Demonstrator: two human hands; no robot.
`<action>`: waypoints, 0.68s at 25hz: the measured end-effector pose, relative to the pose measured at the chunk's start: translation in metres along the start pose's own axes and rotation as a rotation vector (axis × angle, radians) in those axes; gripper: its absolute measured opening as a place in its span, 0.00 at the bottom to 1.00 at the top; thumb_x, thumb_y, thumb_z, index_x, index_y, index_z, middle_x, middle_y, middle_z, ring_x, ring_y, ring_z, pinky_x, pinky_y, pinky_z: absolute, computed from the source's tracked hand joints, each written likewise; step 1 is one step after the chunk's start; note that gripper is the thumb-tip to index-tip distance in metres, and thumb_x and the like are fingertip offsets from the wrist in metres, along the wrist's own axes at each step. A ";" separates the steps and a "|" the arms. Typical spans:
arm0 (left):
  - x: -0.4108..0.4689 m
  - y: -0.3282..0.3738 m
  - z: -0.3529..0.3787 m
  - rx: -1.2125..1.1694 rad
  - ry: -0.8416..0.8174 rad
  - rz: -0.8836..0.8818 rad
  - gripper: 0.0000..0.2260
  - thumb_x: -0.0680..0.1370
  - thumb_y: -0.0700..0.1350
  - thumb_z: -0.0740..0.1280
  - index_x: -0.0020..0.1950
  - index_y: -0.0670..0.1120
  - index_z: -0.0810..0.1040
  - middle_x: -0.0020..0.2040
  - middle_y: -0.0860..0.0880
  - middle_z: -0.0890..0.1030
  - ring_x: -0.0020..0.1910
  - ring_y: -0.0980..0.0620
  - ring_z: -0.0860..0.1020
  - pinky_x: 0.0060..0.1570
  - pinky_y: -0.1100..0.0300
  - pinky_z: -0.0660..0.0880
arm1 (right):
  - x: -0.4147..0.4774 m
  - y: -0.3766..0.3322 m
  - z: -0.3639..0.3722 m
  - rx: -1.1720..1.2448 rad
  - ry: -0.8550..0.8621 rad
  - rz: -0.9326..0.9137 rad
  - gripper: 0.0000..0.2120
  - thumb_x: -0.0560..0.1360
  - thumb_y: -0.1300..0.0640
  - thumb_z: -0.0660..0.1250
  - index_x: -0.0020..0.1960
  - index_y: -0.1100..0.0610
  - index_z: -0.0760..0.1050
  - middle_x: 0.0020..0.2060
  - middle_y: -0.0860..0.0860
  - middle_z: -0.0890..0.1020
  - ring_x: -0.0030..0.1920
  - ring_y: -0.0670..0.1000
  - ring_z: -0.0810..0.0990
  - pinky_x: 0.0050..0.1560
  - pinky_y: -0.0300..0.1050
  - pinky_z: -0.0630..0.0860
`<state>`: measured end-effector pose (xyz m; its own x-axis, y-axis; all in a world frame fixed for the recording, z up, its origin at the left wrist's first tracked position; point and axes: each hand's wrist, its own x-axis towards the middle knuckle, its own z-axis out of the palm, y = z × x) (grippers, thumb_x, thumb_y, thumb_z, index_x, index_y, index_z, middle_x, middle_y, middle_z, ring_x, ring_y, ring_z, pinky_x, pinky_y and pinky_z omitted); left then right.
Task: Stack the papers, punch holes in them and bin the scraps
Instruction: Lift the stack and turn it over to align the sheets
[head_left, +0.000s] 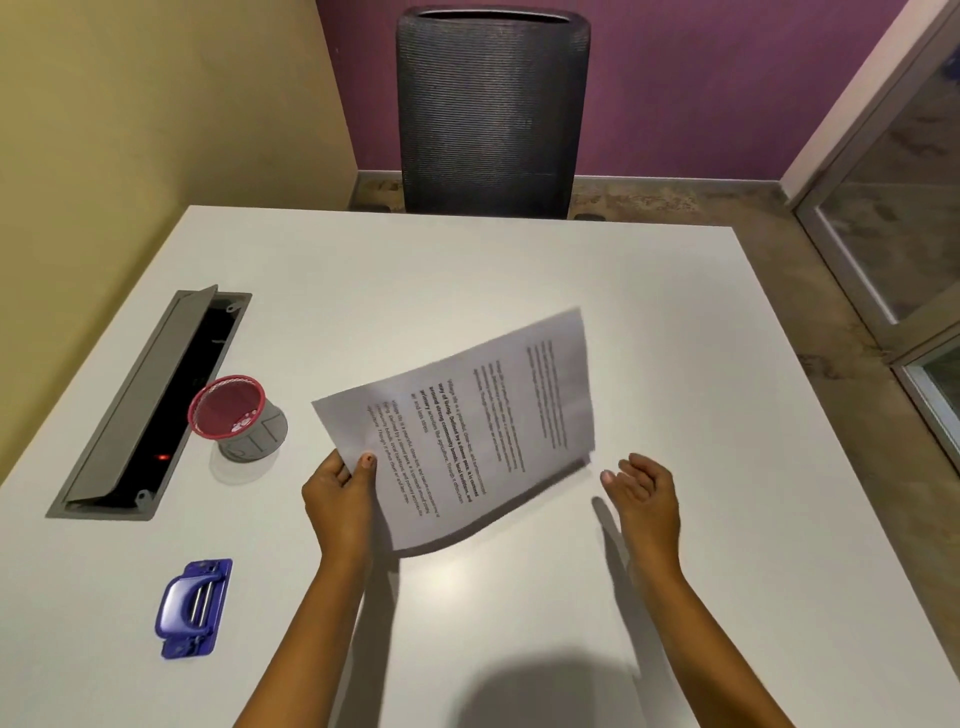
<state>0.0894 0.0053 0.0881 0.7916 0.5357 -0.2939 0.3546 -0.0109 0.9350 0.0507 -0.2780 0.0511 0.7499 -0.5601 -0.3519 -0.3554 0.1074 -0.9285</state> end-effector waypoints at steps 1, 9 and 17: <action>0.000 -0.004 -0.001 -0.001 0.004 -0.052 0.05 0.80 0.39 0.65 0.51 0.47 0.79 0.48 0.48 0.83 0.38 0.59 0.80 0.34 0.70 0.75 | -0.006 0.007 0.004 0.030 0.006 0.099 0.17 0.73 0.61 0.73 0.59 0.52 0.72 0.55 0.50 0.79 0.56 0.50 0.79 0.62 0.49 0.76; -0.032 -0.047 -0.011 -0.091 0.064 -0.596 0.11 0.77 0.35 0.69 0.58 0.33 0.76 0.49 0.37 0.81 0.32 0.50 0.72 0.37 0.58 0.73 | -0.076 0.055 0.047 0.097 -0.289 0.477 0.08 0.75 0.58 0.71 0.46 0.59 0.72 0.39 0.55 0.75 0.43 0.51 0.78 0.57 0.46 0.77; -0.056 -0.060 -0.033 -0.130 0.044 -0.707 0.11 0.76 0.34 0.69 0.58 0.36 0.77 0.48 0.41 0.80 0.40 0.43 0.79 0.37 0.55 0.75 | -0.099 0.053 0.064 -0.263 -0.139 0.537 0.07 0.69 0.59 0.68 0.34 0.60 0.74 0.30 0.55 0.77 0.30 0.54 0.74 0.41 0.49 0.74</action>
<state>0.0074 0.0043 0.0545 0.3728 0.4108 -0.8320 0.7107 0.4501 0.5407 -0.0064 -0.1642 0.0292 0.4868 -0.3699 -0.7913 -0.8167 0.1286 -0.5625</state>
